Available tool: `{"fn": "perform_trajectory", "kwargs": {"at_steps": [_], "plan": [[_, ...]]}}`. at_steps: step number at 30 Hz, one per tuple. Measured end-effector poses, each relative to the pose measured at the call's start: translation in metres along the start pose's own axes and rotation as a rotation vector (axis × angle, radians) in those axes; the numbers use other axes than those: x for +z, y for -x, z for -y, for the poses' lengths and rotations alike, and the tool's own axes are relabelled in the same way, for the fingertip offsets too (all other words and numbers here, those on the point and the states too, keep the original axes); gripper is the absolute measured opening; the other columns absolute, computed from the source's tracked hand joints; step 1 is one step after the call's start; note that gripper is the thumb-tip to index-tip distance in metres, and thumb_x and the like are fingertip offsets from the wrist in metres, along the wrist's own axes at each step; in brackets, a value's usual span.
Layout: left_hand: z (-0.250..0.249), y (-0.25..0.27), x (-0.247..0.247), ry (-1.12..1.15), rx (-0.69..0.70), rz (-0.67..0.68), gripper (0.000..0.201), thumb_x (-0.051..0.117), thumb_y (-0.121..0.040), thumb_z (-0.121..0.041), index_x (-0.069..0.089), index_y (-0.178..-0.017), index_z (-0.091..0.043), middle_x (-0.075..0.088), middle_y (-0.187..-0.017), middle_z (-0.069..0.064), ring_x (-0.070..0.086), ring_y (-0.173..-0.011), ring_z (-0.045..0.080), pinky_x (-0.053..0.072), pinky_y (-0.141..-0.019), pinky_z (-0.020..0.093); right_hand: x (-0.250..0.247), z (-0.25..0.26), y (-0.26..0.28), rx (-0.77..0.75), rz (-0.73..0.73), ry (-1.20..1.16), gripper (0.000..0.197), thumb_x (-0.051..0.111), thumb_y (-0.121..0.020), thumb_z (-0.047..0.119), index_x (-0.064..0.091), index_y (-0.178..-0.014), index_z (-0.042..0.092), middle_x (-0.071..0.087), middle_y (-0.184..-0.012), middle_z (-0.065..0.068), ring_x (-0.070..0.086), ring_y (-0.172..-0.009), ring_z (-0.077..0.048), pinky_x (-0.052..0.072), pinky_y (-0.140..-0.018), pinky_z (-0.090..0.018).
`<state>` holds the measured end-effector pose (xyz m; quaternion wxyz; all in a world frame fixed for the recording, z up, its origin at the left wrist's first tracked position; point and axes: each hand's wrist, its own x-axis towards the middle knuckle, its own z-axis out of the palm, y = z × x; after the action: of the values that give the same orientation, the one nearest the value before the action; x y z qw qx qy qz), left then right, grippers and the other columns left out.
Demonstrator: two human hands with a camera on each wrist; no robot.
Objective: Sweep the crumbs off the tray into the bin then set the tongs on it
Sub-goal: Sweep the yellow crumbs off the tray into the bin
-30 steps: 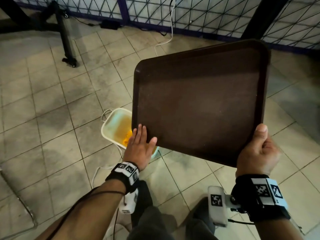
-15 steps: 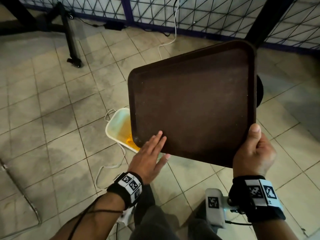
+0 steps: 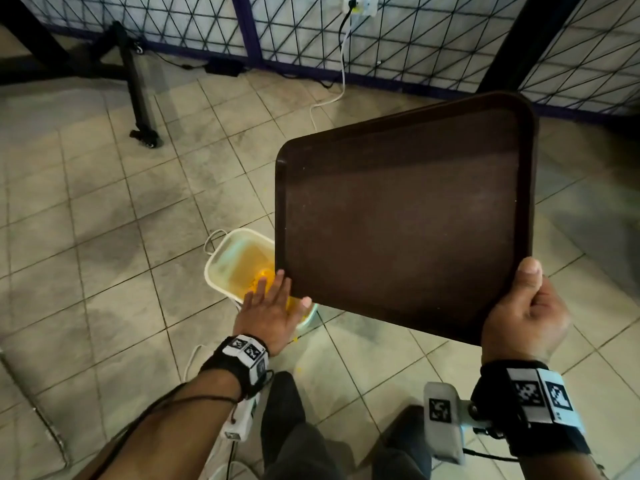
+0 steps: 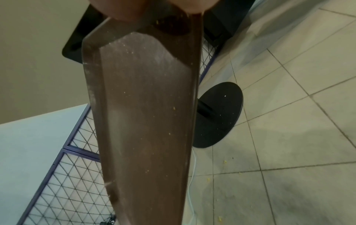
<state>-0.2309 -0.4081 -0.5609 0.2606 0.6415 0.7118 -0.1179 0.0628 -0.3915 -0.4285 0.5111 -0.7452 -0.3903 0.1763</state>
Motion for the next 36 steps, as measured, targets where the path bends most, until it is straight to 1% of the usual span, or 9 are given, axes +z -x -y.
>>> {"fn": "perform_trajectory", "kwargs": {"at_steps": [6,8,11,16,22,26,29,33,36], "plan": [[0.004,-0.012,-0.026,0.098,-0.059,-0.241,0.073,0.007,-0.096,-0.065,-0.005,-0.157,-0.026,-0.015,-0.163,-0.008,-0.009,-0.151,0.02,0.006,-0.122,0.045,-0.008,-0.001,-0.004,0.023,-0.03,0.016,0.047,0.038,-0.105,0.036,0.035,-0.06,0.022,0.031,-0.057,0.002,0.039,-0.044,0.001,0.03,-0.042,-0.01],[0.001,-0.004,-0.027,0.081,0.074,-0.293,0.068,0.01,-0.099,-0.062,-0.007,-0.156,-0.028,-0.019,-0.161,-0.011,-0.013,-0.149,0.016,0.003,-0.12,0.041,-0.008,0.001,-0.003,0.036,-0.034,0.008,0.048,0.038,-0.105,0.036,0.034,-0.059,0.024,0.031,-0.056,0.002,0.039,-0.043,0.001,0.029,-0.042,-0.01],[-0.004,0.012,-0.01,-0.057,0.286,-0.18,0.068,0.005,-0.097,-0.065,-0.008,-0.155,-0.031,-0.02,-0.16,-0.014,-0.018,-0.148,0.012,0.0,-0.121,0.038,-0.008,0.001,-0.004,0.041,-0.042,0.011,0.048,0.038,-0.105,0.038,0.035,-0.059,0.025,0.032,-0.057,0.001,0.038,-0.044,-0.001,0.03,-0.042,-0.011],[0.029,0.005,-0.004,-0.103,-0.021,-0.043,0.087,-0.009,-0.084,-0.071,0.009,-0.157,-0.028,-0.005,-0.165,-0.008,-0.011,-0.151,0.022,0.004,-0.122,0.045,-0.009,-0.001,-0.003,0.018,0.004,0.053,0.046,0.038,-0.104,0.042,0.039,-0.062,0.023,0.033,-0.057,0.002,0.039,-0.046,-0.004,0.031,-0.042,-0.011],[0.016,0.015,-0.017,-0.12,0.228,-0.217,0.065,0.009,-0.099,-0.059,0.02,-0.155,-0.028,0.003,-0.164,-0.011,-0.009,-0.15,0.015,0.001,-0.12,0.039,-0.007,-0.003,0.004,0.041,0.016,0.032,0.042,0.037,-0.104,0.04,0.045,-0.069,0.019,0.035,-0.059,0.002,0.04,-0.048,-0.003,0.031,-0.042,-0.008],[0.027,0.006,-0.014,-0.238,0.096,0.003,0.076,-0.002,-0.092,-0.065,0.016,-0.156,-0.029,-0.001,-0.164,-0.012,-0.008,-0.151,0.024,0.005,-0.121,0.047,-0.003,-0.004,0.004,0.0,0.034,0.06,0.038,0.037,-0.104,0.04,0.049,-0.074,0.02,0.036,-0.059,0.004,0.039,-0.05,-0.008,0.032,-0.044,-0.008],[0.027,-0.005,-0.03,-0.131,0.0,-0.122,0.066,0.013,-0.099,-0.056,0.015,-0.157,-0.024,0.0,-0.165,-0.006,-0.006,-0.151,0.025,0.009,-0.121,0.049,-0.005,-0.007,0.002,-0.015,0.055,0.072,0.039,0.037,-0.104,0.038,0.056,-0.082,0.013,0.039,-0.059,0.001,0.038,-0.052,-0.011,0.034,-0.045,-0.009],[0.003,-0.021,-0.051,-0.023,0.105,-0.365,0.064,0.022,-0.102,-0.05,0.008,-0.157,-0.022,-0.004,-0.165,-0.005,0.0,-0.151,0.022,0.011,-0.121,0.044,-0.004,-0.007,0.006,-0.031,0.061,0.064,0.041,0.037,-0.104,0.039,0.057,-0.082,0.011,0.039,-0.059,0.002,0.042,-0.051,-0.004,0.033,-0.045,-0.009],[0.004,-0.028,-0.048,-0.02,-0.005,-0.231,0.066,0.016,-0.101,-0.053,0.001,-0.157,-0.023,-0.01,-0.165,-0.006,-0.004,-0.151,0.024,0.01,-0.122,0.048,-0.002,-0.007,0.006,-0.029,0.037,0.058,0.042,0.038,-0.104,0.039,0.055,-0.079,0.01,0.036,-0.057,0.003,0.042,-0.049,0.003,0.032,-0.045,-0.01]]}}
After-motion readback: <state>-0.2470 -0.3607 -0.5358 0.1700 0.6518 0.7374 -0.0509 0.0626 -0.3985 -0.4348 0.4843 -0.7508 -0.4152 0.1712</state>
